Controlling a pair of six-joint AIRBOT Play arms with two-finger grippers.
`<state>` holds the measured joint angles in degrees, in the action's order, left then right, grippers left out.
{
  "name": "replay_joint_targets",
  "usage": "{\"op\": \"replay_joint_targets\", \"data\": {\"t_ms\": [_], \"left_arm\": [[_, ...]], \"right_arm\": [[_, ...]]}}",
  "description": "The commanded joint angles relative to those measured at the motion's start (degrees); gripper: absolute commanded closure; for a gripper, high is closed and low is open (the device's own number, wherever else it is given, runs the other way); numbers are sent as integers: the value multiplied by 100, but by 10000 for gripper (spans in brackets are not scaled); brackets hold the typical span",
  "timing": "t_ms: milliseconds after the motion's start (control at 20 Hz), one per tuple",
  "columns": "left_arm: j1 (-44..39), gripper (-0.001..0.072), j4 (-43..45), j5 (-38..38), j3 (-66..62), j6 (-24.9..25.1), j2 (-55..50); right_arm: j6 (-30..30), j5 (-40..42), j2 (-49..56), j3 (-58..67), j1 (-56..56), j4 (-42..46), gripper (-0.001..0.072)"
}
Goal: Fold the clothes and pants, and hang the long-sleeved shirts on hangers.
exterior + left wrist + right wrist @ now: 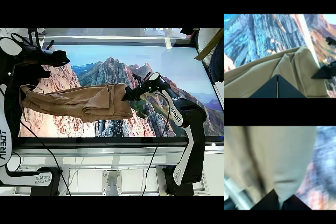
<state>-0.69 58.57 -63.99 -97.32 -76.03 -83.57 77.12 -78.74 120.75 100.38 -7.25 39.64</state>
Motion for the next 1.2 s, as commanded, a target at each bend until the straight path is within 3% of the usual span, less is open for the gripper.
{"op": "replay_joint_targets", "data": {"t_ms": [0, 150, 250, 350, 550, 800, 1000, 1050, 1150], "left_arm": [[7, 684, 39, -197, 7, 46, -22], [-103, 684, 79, -597, 31, 52, -109], [-293, 684, 361, -614, 249, 52, -118], [-601, 684, 638, -597, 647, 52, -118], [-1327, 684, 745, -63, 1543, 50, -122], [-2046, 684, 745, 833, 1716, 46, -201], [-2218, 684, 741, 896, 1716, 44, -354], [-2221, 684, 743, 896, 1716, 44, -385], [-2221, 684, 741, 894, 1716, 42, -420]], "right_arm": [[170, -883, -348, 140, 92, -28, 693], [525, -2048, -960, 487, 505, -9, 693], [1060, -2686, -1445, 848, 831, 236, 694], [1764, -2660, -1915, 1172, 1104, 953, 695], [2046, -2669, -2074, 1434, 1233, 2232, 696], [2118, -2621, -1749, 1419, 1290, 1816, 696], [2127, -1884, -1751, 1705, 1821, 299, 696], [2435, -1504, -1753, 1709, 1941, 343, 696], [3309, -1401, -1714, 1659, 1987, 1482, 697]]}}
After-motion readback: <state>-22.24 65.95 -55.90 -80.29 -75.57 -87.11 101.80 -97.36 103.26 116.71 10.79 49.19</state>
